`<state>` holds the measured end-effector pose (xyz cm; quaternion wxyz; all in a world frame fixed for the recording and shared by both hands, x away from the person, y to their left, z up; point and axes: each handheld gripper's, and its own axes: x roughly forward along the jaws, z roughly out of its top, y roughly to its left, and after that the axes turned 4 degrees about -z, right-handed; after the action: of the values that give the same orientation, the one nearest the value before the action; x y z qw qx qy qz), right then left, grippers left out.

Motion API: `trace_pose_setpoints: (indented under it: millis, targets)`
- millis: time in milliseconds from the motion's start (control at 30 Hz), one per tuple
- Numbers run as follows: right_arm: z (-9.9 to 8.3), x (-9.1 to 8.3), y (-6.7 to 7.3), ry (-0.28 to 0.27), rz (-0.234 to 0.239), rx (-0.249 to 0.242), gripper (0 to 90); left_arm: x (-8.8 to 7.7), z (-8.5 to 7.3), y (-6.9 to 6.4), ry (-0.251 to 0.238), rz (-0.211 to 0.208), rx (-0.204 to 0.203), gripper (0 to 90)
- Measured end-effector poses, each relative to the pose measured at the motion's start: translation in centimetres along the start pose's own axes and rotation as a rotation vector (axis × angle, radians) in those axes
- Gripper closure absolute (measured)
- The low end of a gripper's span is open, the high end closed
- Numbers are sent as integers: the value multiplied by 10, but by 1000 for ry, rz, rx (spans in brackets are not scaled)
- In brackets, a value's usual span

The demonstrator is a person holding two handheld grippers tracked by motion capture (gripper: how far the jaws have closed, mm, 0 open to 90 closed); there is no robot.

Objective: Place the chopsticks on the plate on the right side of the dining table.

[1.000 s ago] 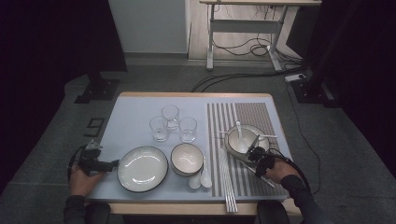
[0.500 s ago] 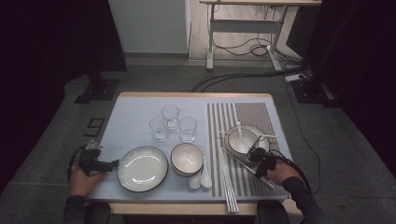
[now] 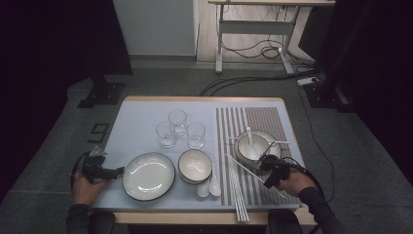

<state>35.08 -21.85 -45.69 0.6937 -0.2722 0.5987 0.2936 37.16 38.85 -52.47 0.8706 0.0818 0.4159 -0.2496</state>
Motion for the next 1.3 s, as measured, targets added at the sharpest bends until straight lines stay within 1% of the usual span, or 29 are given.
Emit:
trace_pose_setpoints:
  millis: [100,300,433,533,633,900,933,967,1300]
  targets:
    - [1,-8,2,-11,6,-12,844,0,0,0,-1,0,0,0]
    - [4,-25,4,-33,22,-18,844,0,0,0,-1,0,-1,0]
    - [5,-35,1,-48,14,-11,844,0,0,0,-1,0,0,0]
    - [6,-40,-3,-51,-2,8,844,0,0,0,0,0,-1,0]
    - [6,-43,-9,-62,-9,22,844,0,0,0,0,0,-1,0]
    - [8,-47,-28,-62,-36,66,844,0,0,0,0,0,-1,0]
    - [9,-48,-30,-58,-37,78,844,0,0,0,0,0,-1,0]
    - [9,-48,-34,-63,-40,78,844,0,0,0,0,0,-1,0]
    - [9,-58,-62,-62,-80,155,844,0,0,0,0,0,-1,0]
